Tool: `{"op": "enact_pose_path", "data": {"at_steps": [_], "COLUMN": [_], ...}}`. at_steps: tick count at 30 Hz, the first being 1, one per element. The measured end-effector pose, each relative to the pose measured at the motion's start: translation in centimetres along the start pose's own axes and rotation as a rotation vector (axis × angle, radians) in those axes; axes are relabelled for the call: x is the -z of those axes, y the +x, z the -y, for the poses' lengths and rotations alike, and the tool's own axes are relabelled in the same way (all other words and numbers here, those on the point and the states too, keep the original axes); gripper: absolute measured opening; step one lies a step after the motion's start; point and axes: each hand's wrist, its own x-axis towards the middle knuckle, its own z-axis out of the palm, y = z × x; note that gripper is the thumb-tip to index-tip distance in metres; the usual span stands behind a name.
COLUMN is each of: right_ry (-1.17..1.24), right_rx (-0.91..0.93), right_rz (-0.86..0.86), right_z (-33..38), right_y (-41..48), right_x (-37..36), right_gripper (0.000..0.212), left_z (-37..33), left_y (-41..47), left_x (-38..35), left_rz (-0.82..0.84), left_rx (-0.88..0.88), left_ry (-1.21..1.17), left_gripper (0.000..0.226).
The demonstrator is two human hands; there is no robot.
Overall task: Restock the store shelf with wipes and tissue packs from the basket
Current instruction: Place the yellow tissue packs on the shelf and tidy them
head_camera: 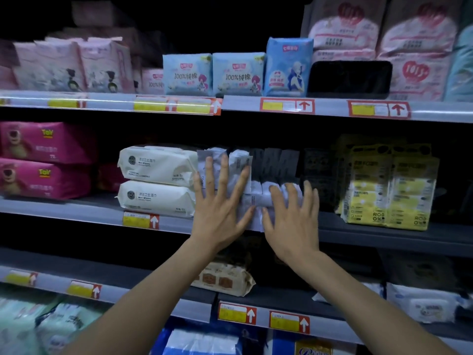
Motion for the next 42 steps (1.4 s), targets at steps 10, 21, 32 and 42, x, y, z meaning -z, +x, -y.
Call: {"op": "enact_pose_path", "data": {"at_steps": [10, 21, 32, 42], "right_ry": [0.075, 0.036, -0.271, -0.161], "right_rx": [0.376, 0.546, 0.454, 0.497], "right_rz": [-0.224, 0.045, 0.042, 0.008], "right_z": [9.4, 19.6, 20.3, 20.1], "right_y": [-1.7, 2.2, 3.4, 1.6], "right_x": [3.1, -0.1, -2.3, -2.2], "right_gripper": [0.071, 0.084, 0.061, 0.051], "left_z": [9.4, 17.5, 19.5, 16.6], "left_y": [-4.6, -4.1, -3.4, -5.4], "left_x": [4.4, 3.3, 2.0, 4.1], "left_rz": [-0.187, -0.011, -0.045, 0.089], "left_rx": [0.099, 0.662, 0.657, 0.536], "left_ry": [-0.129, -0.261, -0.231, 0.0], "left_gripper": [0.07, 0.103, 0.109, 0.028]}}
